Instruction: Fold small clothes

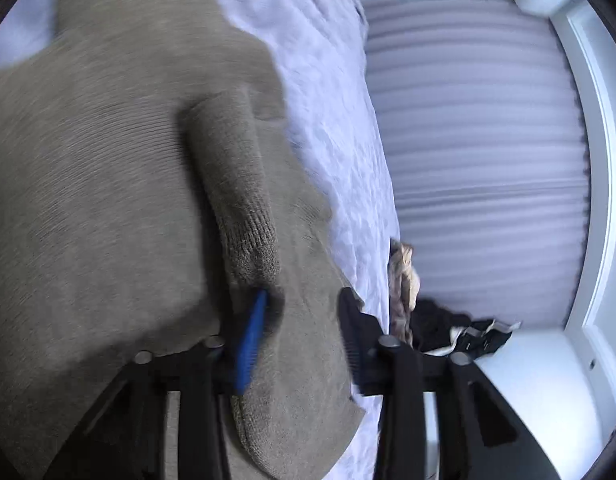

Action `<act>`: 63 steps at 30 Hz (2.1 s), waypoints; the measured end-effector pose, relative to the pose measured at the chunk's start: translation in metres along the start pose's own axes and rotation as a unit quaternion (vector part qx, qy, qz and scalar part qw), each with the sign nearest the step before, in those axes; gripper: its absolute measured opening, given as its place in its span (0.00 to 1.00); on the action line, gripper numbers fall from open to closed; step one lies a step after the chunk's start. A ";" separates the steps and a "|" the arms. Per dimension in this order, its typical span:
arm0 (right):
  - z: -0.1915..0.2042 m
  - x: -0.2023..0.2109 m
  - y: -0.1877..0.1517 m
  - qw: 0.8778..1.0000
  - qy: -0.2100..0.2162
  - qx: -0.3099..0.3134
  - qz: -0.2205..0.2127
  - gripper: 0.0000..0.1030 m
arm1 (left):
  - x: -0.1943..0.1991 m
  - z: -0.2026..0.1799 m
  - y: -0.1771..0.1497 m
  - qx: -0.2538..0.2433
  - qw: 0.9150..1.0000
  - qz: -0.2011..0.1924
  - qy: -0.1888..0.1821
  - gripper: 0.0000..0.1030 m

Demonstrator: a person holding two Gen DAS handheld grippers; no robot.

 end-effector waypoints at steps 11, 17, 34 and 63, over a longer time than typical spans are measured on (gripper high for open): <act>0.033 0.021 0.019 0.989 0.004 0.106 -0.107 0.72 | 0.001 -0.014 -0.008 -0.013 1.000 -0.005 -0.005 1.00; 0.002 0.012 0.043 0.983 0.159 0.028 -0.090 0.63 | 0.002 -0.014 -0.021 -0.011 1.000 -0.008 -0.003 1.00; -0.072 0.016 0.017 0.831 0.471 -0.280 -0.100 0.89 | 0.002 0.000 0.009 0.015 0.999 -0.020 -0.025 1.00; -0.015 0.106 0.009 0.823 0.487 -0.294 -0.016 0.88 | -0.004 0.033 0.135 0.239 0.923 0.000 -0.302 0.81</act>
Point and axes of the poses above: each gripper's, at about its wrist camera, not at the fingertips, and x roughly against the way its jaws point, z to its left, y to its top, the point moved 7 cm from there along -x, roughly the way its jaws point, and after that the axes turned 12 degrees about x, right-handed, at the moved point
